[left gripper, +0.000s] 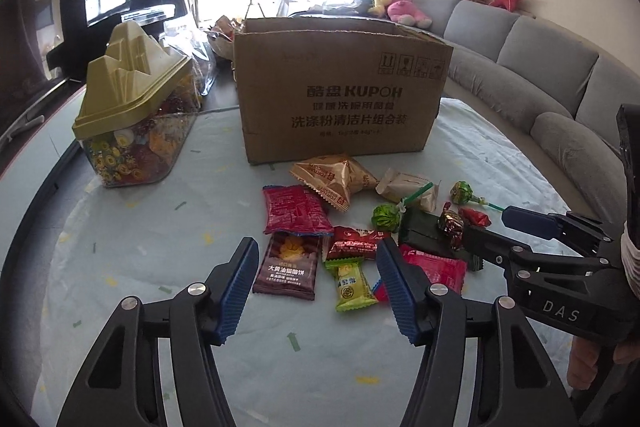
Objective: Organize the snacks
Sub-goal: 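Reach both tools toward the snack pile, right toward the gold-wrapped candy, then grasp the green lollipop with the left tool while the right grasps the gold candy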
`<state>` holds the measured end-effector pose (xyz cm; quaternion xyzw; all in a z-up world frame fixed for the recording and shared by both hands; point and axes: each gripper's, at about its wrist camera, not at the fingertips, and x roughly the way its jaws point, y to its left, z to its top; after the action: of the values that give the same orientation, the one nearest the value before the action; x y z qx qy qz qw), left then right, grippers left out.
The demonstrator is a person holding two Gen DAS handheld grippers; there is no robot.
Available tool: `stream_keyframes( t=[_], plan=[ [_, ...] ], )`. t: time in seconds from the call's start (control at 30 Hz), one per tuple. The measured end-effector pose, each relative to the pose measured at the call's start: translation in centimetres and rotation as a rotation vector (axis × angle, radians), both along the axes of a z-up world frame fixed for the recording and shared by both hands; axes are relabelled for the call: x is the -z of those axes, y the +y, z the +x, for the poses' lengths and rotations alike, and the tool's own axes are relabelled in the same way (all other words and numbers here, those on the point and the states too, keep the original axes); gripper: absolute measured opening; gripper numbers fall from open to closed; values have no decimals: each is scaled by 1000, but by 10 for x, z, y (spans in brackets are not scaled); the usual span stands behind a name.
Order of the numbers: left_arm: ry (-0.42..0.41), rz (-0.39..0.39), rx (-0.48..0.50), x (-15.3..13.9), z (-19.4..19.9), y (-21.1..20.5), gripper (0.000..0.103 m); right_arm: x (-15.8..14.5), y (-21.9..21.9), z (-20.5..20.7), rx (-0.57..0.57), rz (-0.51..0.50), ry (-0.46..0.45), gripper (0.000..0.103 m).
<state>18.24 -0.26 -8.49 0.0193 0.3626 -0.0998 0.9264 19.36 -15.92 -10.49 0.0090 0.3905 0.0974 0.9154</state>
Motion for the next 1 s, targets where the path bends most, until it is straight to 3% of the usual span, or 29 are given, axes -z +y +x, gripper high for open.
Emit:
stream_keyframes(
  t=[0.37, 0.6, 1.0],
  plan=[
    [8, 10, 198, 13, 28, -16, 57, 16, 0, 23, -8, 13, 46, 46],
    [2, 60, 350, 19, 41, -34, 49, 23, -1, 33, -12, 39, 65, 38],
    [58, 39, 385, 35, 69, -50, 36, 30, -6, 42, -14, 64, 79, 28]
  ],
)
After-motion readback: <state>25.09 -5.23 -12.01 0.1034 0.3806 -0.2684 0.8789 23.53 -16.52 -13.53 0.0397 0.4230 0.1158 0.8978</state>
